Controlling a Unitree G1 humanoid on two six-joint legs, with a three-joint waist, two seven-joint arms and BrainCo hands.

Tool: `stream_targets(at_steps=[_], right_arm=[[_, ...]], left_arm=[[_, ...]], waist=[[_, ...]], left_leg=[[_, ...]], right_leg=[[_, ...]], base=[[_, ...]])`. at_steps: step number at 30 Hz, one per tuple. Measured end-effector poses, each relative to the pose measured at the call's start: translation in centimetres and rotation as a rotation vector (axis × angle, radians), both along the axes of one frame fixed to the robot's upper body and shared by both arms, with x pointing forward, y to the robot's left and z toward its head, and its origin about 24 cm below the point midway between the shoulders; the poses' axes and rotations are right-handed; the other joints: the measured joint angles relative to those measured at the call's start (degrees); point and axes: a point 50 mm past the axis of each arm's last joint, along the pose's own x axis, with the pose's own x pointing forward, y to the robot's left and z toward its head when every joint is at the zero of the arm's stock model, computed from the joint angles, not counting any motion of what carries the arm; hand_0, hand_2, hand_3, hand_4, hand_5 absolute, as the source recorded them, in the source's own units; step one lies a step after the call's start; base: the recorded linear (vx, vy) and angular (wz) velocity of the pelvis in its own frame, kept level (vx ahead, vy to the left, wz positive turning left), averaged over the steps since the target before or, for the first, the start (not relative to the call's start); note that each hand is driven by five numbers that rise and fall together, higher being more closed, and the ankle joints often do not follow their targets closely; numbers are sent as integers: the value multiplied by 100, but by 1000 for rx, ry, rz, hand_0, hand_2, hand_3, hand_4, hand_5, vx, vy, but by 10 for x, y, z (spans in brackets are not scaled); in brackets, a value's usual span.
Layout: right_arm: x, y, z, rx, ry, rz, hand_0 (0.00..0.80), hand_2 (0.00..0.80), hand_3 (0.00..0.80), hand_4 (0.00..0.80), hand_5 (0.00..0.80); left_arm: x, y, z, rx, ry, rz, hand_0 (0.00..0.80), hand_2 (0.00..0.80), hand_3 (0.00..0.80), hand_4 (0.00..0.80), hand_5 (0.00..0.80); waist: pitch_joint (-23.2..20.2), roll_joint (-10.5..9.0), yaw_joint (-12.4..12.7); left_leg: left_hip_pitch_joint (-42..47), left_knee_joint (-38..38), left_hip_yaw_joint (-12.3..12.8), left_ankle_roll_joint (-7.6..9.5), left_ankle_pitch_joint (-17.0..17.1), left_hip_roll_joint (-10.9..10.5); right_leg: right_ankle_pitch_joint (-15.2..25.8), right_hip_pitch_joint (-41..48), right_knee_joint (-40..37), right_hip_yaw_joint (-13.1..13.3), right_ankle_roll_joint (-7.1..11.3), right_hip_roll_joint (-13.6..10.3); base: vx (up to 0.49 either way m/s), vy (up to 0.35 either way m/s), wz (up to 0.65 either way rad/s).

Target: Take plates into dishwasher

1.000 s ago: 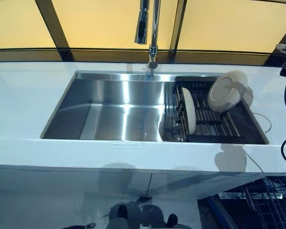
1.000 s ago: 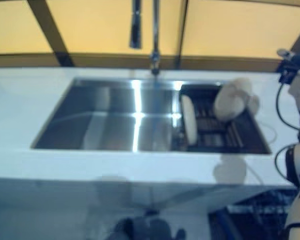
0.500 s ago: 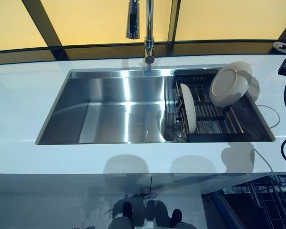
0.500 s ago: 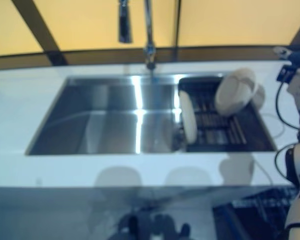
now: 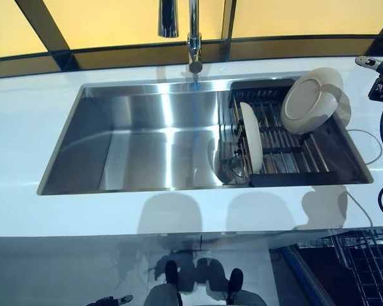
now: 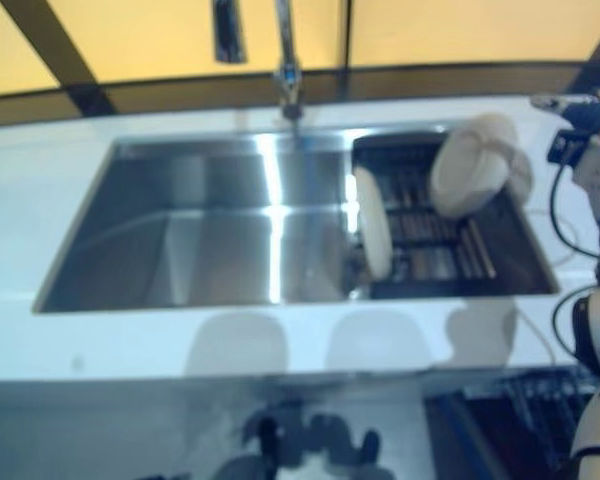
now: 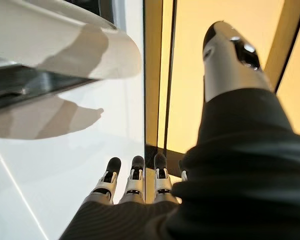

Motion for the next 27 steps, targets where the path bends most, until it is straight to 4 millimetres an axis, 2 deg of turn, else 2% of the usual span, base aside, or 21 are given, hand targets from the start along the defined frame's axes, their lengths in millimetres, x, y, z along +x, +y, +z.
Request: stream_targets(at_steps=[27], right_arm=[[1, 0, -10, -45, 74, 84, 0, 0, 0, 0, 0]], left_arm=[[4, -1, 1, 2, -31, -22, 0, 0, 0, 0, 0]], waist=[[350, 67, -10]], left_leg=[[-153, 1, -15, -1, 3, -4]], right_leg=[[8, -143, 11, -15, -37, 4]], base=[[-1, 0, 0]])
